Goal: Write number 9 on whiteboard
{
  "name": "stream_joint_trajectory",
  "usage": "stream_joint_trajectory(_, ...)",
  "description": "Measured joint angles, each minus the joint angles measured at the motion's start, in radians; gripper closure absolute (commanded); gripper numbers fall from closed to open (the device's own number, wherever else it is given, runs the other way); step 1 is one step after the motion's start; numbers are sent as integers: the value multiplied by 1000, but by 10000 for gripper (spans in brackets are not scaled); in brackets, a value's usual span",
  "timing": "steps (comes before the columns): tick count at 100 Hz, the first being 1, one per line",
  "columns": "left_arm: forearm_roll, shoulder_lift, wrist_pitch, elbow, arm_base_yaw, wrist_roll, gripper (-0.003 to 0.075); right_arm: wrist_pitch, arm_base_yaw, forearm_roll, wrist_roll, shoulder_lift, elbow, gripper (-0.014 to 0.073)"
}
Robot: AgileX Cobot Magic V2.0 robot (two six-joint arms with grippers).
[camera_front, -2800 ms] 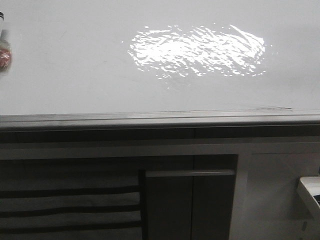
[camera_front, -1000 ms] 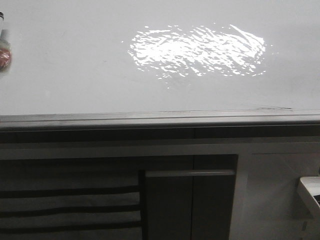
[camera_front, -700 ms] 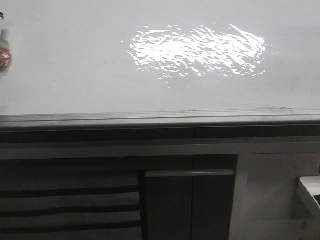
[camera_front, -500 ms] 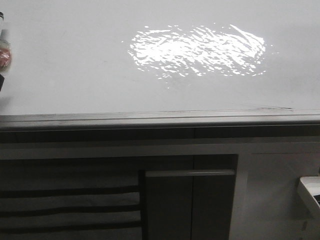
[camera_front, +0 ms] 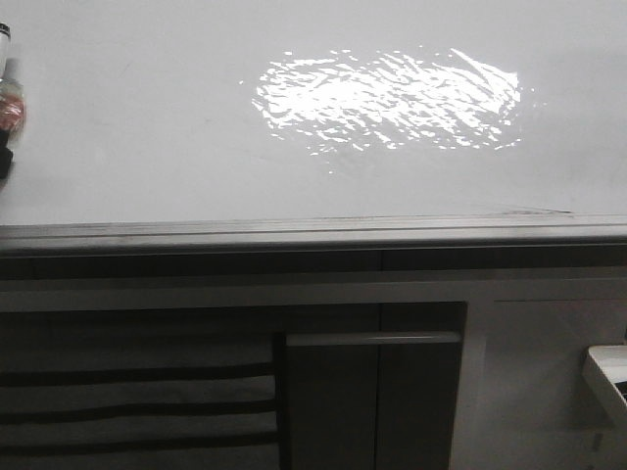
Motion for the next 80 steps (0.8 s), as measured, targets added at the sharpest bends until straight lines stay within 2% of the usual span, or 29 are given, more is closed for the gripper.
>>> stream_joint_trajectory(55,-4,2,-1,0,0,2,714,-20,0,0,0,0,-4,-24)
stream_joint_trajectory(80,-26,-46,39,0,-4,2,741,26,0,26,0,0,-94,-23)
